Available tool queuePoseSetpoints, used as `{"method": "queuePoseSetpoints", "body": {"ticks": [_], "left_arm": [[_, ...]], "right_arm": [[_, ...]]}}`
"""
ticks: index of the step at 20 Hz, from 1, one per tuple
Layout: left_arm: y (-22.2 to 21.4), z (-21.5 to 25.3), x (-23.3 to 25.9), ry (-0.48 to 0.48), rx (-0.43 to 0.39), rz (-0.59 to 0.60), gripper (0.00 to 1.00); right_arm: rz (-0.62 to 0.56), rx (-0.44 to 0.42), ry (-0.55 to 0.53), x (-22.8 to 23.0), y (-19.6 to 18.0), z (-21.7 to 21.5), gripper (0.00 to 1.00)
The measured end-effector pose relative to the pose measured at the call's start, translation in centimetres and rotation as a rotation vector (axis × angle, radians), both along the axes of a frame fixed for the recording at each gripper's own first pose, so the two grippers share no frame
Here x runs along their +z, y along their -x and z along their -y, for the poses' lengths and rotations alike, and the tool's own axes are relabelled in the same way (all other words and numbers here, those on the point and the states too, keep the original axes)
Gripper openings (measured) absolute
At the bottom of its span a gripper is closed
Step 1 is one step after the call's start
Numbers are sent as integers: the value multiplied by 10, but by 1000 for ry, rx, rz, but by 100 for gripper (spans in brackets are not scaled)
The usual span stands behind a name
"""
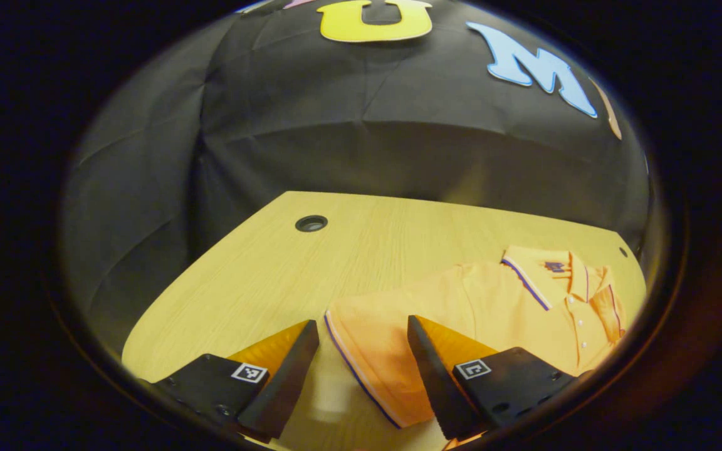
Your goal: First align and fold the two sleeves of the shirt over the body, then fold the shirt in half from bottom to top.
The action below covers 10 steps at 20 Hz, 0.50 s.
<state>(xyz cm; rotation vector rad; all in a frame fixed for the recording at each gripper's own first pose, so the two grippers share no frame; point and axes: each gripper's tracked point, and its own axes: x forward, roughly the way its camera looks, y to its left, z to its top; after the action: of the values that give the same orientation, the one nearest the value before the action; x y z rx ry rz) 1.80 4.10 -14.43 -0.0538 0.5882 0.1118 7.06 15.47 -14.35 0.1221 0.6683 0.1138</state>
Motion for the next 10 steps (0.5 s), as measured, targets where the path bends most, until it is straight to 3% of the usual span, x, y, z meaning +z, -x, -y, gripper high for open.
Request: {"method": "queuePoseSetpoints", "body": {"ticks": [7,9,10], "left_arm": [[-3,4,-15,-4,-12,-41,94],[-3,8,-15,-5,-23,-48,85],[-3,10,-15,-5,-24,-48,74]], "right_arm": [[-14,-41,-24,-3,2,11,95],[-28,-50,-34,-8,5,11,95],[-34,-51,-36,-11,7,10,95]]}}
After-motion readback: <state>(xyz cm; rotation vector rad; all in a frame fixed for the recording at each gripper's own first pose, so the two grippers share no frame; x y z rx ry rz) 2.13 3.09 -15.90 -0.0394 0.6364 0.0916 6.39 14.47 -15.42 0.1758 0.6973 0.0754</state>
